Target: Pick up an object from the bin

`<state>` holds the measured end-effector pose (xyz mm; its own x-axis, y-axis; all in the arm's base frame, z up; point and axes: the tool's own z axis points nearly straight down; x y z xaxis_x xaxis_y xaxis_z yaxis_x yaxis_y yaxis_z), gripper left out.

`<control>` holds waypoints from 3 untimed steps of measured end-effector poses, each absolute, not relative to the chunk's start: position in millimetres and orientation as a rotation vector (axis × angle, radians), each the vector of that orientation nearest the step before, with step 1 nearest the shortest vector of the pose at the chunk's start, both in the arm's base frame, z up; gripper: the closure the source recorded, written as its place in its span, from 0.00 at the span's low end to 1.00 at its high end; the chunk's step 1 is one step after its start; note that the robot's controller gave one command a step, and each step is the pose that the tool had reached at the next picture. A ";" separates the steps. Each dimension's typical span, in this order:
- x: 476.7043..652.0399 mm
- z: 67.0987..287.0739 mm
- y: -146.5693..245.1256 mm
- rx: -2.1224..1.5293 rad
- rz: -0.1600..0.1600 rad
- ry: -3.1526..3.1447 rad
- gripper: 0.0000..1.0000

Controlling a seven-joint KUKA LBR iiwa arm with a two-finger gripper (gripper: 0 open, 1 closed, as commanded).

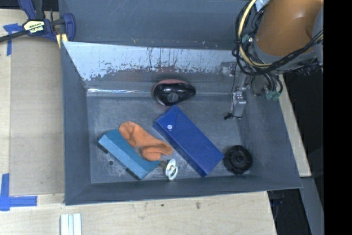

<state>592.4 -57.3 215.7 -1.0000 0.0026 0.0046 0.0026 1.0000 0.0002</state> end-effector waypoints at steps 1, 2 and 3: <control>593.7 221.0 -57.0 -0.002 0.001 -3.146 0.00; 589.2 171.0 -17.2 -0.398 0.001 -3.127 0.00; 555.0 158.0 63.9 -0.408 0.000 -3.116 0.00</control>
Offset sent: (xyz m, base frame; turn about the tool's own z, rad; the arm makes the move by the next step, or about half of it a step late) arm -0.0162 0.1265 -0.1457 0.6899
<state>555.0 63.9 158.0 -0.9663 0.2574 -0.0008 0.2574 0.9663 0.0000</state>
